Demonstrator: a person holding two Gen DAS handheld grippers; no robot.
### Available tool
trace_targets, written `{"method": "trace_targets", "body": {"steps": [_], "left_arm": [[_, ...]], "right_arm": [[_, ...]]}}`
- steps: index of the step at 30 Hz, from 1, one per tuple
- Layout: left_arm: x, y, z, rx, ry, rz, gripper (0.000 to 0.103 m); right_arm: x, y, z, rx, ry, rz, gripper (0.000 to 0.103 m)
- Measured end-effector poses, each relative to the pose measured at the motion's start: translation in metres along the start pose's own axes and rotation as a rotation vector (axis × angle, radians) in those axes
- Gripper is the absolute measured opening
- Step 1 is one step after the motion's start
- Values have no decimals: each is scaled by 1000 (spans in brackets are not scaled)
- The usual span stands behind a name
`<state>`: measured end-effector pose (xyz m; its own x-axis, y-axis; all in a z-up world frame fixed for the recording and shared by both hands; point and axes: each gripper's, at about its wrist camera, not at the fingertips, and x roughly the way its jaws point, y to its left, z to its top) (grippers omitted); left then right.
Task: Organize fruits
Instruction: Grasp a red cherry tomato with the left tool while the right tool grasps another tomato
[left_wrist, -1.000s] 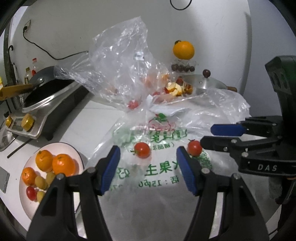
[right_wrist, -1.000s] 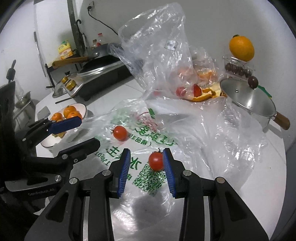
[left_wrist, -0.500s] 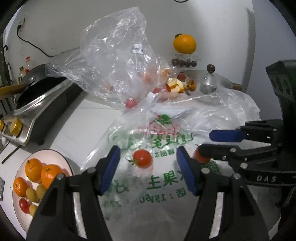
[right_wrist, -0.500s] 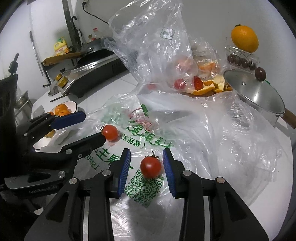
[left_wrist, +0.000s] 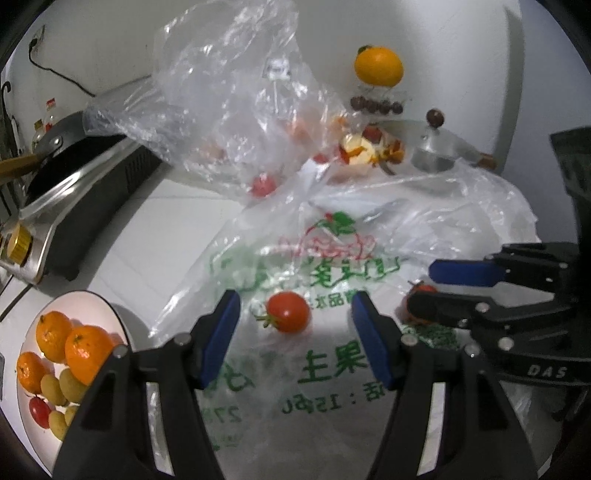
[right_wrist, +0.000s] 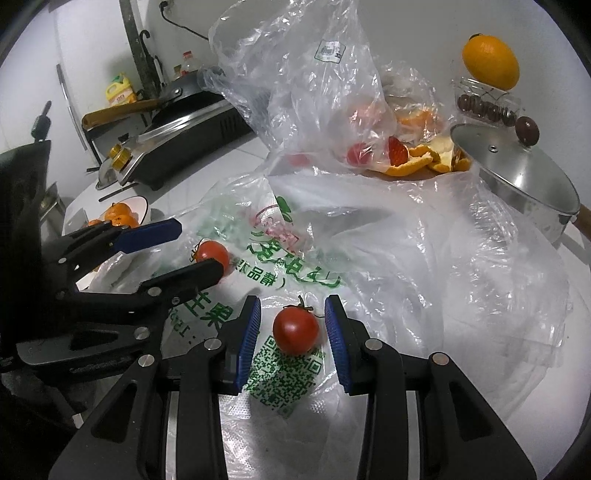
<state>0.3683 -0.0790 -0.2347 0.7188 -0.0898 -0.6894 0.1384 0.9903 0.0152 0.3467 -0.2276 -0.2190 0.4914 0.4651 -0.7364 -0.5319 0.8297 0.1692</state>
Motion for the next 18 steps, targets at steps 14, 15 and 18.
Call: {"method": "trace_targets", "body": {"steps": [14, 15, 18], "left_arm": [[21, 10, 3, -43, 94, -27, 51], [22, 10, 3, -45, 96, -30, 51], [25, 11, 3, -53, 109, -43, 47]], "right_arm": [[7, 1, -4, -12, 17, 12, 38], [7, 2, -4, -13, 17, 13, 38], [9, 1, -5, -13, 34, 15, 38]]}}
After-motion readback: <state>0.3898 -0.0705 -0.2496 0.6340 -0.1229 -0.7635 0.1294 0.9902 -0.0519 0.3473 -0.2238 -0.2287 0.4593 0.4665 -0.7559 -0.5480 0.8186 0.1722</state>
